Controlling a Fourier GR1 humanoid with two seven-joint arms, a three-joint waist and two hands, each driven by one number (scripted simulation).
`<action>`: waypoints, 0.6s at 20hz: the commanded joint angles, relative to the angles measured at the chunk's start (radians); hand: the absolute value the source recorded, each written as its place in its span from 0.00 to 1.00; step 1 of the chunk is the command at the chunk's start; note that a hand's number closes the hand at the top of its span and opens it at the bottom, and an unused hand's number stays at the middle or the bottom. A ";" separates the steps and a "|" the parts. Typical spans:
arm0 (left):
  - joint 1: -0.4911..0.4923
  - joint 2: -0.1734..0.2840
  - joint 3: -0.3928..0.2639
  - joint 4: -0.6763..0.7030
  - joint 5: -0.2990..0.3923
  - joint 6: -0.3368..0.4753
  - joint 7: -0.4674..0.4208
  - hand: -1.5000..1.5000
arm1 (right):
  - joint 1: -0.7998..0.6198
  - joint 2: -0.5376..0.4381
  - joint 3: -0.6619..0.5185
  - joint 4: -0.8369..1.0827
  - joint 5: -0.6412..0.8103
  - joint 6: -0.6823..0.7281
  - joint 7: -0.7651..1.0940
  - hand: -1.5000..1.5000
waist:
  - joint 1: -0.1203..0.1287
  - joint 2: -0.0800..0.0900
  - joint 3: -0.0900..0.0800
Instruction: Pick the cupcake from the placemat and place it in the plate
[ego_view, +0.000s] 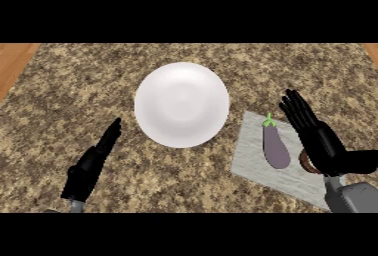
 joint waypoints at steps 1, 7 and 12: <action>0.001 0.031 0.116 0.000 0.047 -0.039 -0.013 0.50 | -0.046 0.056 0.021 -0.005 0.047 0.001 0.075 1.00 | -0.031 0.001 0.005; -0.022 0.018 0.151 0.071 0.050 0.000 -0.057 0.50 | -0.212 -0.261 0.051 -0.080 0.318 0.001 0.190 1.00 | -0.025 -0.044 -0.034; 0.015 0.015 0.213 0.088 0.090 -0.027 -0.136 0.50 | 0.106 0.056 0.050 -0.100 0.314 -0.273 -0.088 0.00 | -0.047 -0.002 0.006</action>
